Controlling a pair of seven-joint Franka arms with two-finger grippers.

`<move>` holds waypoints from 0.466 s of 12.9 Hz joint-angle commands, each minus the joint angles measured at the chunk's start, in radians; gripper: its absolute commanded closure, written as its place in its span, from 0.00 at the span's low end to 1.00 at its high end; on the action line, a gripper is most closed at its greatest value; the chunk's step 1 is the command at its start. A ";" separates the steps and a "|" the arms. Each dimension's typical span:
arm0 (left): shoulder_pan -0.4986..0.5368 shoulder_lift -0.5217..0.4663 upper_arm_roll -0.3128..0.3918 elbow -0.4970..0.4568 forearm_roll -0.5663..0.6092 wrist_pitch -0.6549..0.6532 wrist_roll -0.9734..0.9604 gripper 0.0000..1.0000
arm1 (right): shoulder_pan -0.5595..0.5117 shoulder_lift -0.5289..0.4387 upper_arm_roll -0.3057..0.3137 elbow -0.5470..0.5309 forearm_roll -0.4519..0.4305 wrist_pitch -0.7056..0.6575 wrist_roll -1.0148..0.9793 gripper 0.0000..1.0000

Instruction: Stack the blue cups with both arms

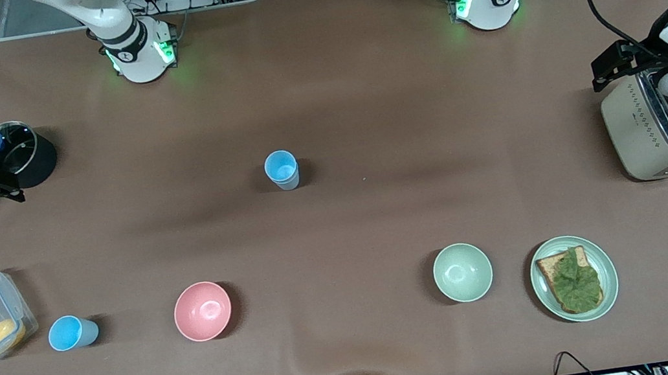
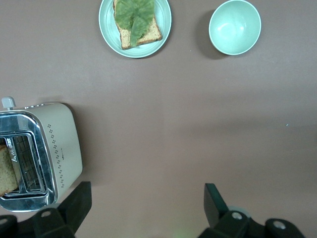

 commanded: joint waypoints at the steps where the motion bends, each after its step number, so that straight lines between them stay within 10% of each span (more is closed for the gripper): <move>1: -0.001 -0.035 0.008 -0.034 -0.023 0.002 0.003 0.00 | -0.021 -0.018 0.002 -0.038 0.010 -0.003 0.002 0.00; 6: -0.007 -0.036 0.001 -0.029 -0.022 -0.004 -0.003 0.00 | -0.040 -0.055 0.002 -0.099 0.069 0.006 0.001 0.00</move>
